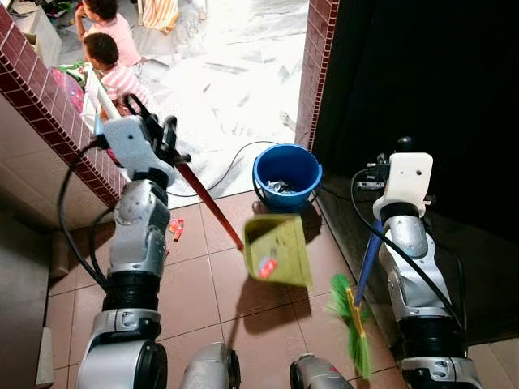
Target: Sweep floor
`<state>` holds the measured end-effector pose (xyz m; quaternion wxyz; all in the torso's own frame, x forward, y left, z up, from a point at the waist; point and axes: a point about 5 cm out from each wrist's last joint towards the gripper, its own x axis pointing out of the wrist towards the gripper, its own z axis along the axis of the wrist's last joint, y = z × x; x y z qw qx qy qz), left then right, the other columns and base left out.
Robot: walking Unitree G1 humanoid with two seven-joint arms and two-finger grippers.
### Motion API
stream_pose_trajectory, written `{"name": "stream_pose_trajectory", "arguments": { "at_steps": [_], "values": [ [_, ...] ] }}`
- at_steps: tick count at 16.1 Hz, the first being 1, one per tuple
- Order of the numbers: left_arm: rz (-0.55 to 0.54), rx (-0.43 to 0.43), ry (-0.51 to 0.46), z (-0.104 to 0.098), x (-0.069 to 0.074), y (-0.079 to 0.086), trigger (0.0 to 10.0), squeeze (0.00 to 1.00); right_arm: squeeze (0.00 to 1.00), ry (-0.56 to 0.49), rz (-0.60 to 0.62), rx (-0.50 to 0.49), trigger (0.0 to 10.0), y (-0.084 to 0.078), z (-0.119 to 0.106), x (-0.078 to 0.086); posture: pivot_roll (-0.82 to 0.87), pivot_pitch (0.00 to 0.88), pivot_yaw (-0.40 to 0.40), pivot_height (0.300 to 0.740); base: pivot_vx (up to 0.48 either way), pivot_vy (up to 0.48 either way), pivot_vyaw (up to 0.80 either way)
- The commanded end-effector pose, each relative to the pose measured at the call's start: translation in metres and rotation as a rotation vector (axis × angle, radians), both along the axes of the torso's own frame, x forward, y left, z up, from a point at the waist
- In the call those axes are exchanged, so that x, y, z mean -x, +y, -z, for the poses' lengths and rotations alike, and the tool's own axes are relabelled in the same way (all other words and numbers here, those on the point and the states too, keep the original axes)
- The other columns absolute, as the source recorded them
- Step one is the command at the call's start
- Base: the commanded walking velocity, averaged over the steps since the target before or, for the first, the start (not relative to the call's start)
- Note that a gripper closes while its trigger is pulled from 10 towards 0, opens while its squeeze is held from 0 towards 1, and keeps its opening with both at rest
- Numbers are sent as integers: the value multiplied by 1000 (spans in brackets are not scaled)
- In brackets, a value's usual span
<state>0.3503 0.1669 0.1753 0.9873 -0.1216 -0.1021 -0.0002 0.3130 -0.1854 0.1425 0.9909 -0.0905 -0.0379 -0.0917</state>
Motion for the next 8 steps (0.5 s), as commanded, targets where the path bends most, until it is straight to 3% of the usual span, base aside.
{"name": "stream_pose_trajectory", "arguments": {
  "at_steps": [1, 3, 8],
  "values": [
    [-60, 10, -99, -27, -1, 14, 10000, 0, 0, 38, 9, 10, 10000, -2, 8, 2, -118, 120, 75, 740, 0, 0, -544],
    [-87, 20, -127, -36, -1, 21, 10000, 0, 0, 42, 5, 11, 10000, -3, 9, 1, -116, 123, 73, 740, 0, 0, -547],
    [-144, 62, -279, -95, -10, 41, 10000, 0, 0, 80, -42, -1, 10000, 2, 16, -2, -112, 124, 65, 740, 0, 0, -494]
  ]
}}
